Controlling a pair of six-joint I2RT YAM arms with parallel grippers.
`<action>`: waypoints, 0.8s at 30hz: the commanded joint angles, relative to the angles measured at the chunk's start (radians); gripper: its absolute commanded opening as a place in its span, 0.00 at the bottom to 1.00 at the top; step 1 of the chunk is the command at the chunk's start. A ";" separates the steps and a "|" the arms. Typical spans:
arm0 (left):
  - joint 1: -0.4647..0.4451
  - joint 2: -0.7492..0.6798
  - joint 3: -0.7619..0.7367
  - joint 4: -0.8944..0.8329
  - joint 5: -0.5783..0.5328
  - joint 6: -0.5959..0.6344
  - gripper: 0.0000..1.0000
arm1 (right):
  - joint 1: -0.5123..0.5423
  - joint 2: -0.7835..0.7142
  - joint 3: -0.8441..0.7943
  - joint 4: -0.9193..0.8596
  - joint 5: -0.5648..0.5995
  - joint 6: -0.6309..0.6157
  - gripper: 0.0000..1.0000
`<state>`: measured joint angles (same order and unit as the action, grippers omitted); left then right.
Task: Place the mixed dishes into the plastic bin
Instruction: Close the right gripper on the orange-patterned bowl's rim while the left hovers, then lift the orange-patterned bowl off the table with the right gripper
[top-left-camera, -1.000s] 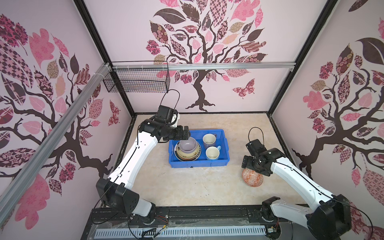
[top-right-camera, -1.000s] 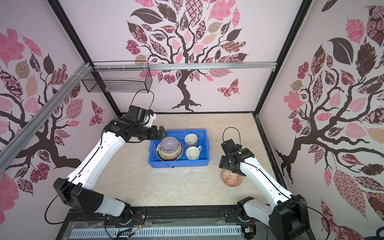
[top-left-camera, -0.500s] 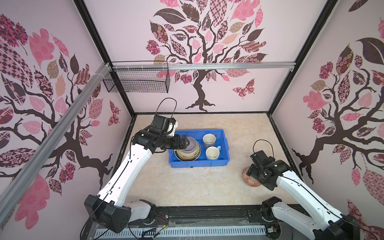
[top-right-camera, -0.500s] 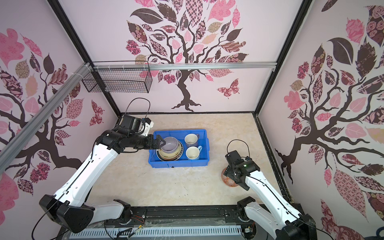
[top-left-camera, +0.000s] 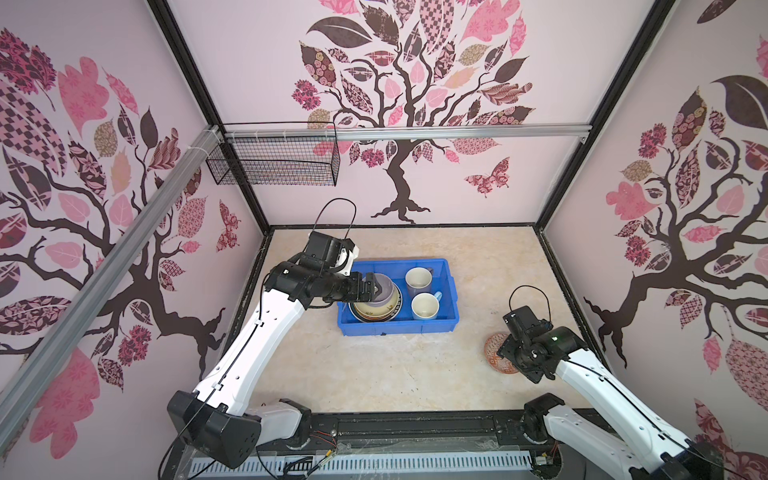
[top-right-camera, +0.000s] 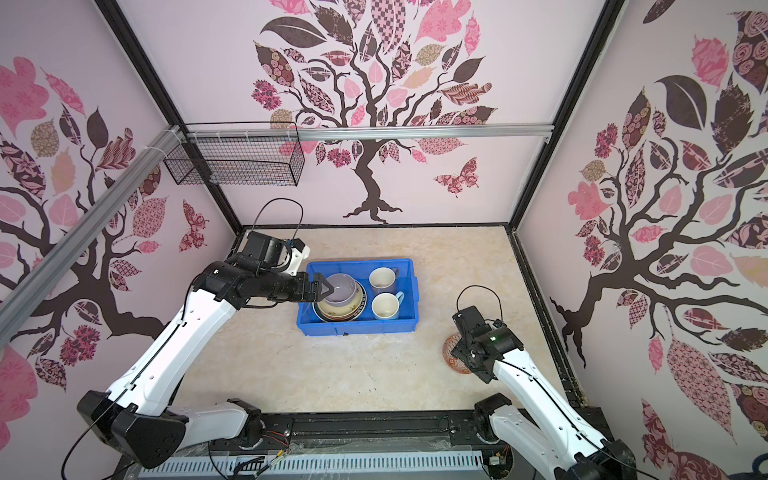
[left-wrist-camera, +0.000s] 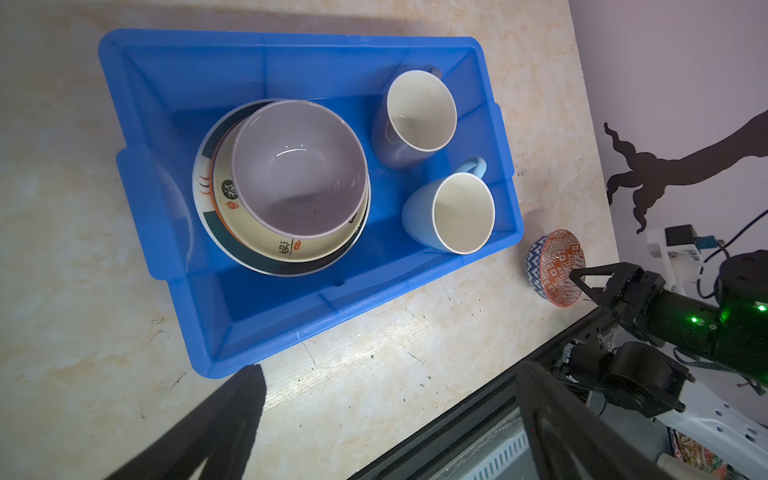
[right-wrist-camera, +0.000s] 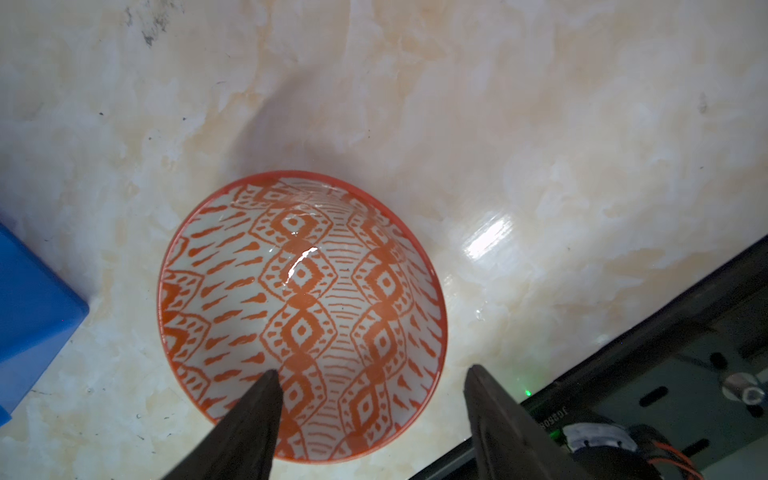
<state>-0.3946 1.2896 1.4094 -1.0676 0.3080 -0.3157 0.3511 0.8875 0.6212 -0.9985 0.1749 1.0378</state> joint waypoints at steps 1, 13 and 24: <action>-0.004 -0.028 -0.025 -0.010 -0.003 -0.006 0.98 | -0.004 0.004 -0.018 0.014 -0.027 0.019 0.73; -0.005 -0.007 -0.025 -0.013 0.002 0.006 0.98 | -0.005 0.037 -0.069 0.088 -0.059 0.017 0.61; -0.005 0.063 0.030 -0.026 0.006 0.024 0.98 | -0.004 0.051 -0.099 0.124 -0.067 0.026 0.30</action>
<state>-0.3954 1.3361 1.3964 -1.0863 0.3016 -0.3099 0.3511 0.9306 0.5194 -0.8757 0.1013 1.0573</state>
